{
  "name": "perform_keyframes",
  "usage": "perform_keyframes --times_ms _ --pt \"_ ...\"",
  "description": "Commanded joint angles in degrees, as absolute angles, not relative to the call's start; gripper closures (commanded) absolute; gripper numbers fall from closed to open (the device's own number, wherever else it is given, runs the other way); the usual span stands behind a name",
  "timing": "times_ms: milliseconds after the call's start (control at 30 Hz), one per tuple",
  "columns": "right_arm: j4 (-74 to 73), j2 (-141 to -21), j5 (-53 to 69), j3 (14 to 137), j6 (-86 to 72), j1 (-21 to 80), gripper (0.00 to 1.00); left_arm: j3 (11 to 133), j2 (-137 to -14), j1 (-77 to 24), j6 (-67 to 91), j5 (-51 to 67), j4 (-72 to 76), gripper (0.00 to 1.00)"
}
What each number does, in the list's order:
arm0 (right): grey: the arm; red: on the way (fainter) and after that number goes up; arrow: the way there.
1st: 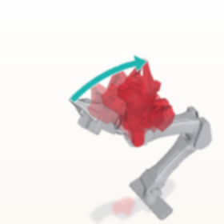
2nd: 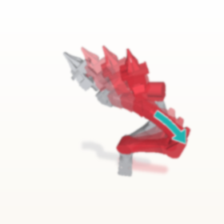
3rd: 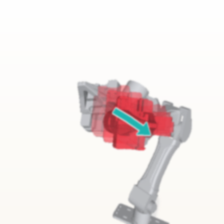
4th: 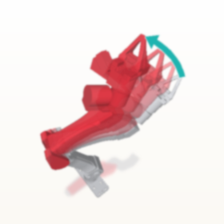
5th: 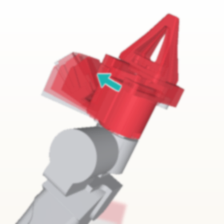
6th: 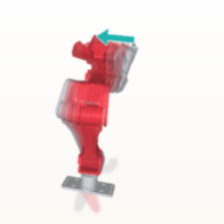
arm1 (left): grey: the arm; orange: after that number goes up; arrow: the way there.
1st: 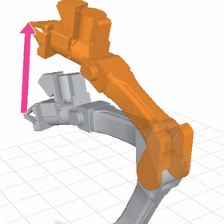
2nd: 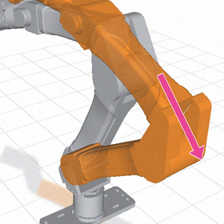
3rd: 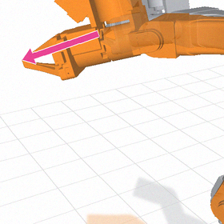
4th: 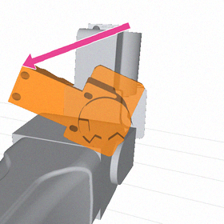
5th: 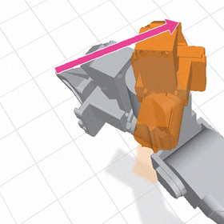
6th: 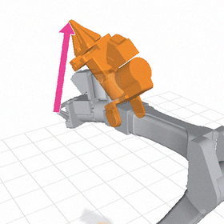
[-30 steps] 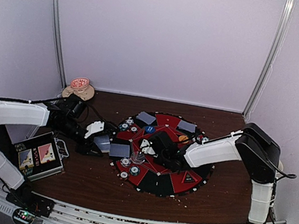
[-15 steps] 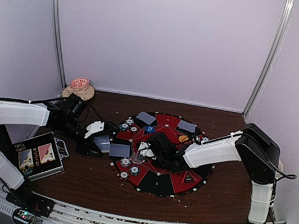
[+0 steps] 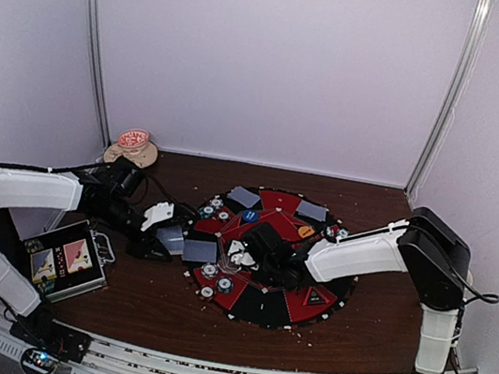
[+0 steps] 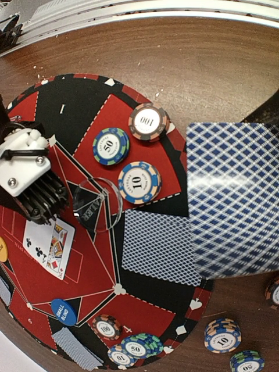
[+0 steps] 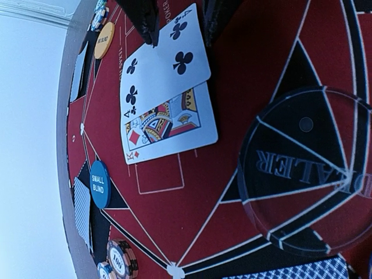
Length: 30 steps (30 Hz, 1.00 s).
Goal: Distribute texas hold em gaming equipment
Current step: Flop the poker card in the community card area, then pick up the poker card from the face-down deck piles.
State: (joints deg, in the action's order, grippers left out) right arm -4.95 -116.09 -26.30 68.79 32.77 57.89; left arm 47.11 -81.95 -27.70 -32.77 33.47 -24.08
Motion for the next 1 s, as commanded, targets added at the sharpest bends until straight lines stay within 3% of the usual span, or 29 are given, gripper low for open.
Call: perform_keyframes --times_ms 0,333,567,800,967 --pt "-7.3 -112.5 -26.2 70.0 31.3 58.9 0.69 47.4 -80.9 -27.8 -33.4 34.5 -23.0 0.54" --pt "-8.2 -106.6 -25.6 69.5 27.4 59.9 0.56 47.5 -81.0 -27.8 -33.3 34.6 -22.9 0.54" --pt "-5.8 -97.4 -21.1 68.3 11.3 59.9 0.21 47.4 -81.0 -27.8 -33.3 34.6 -23.0 0.55" --pt "3.7 -92.8 -1.8 65.8 -9.2 59.8 0.11 47.4 -80.8 -27.7 -33.4 34.5 -22.9 0.54" --pt "11.4 -97.2 8.5 65.4 -20.0 59.8 0.1 47.4 -80.7 -27.8 -33.3 34.7 -23.0 0.55"
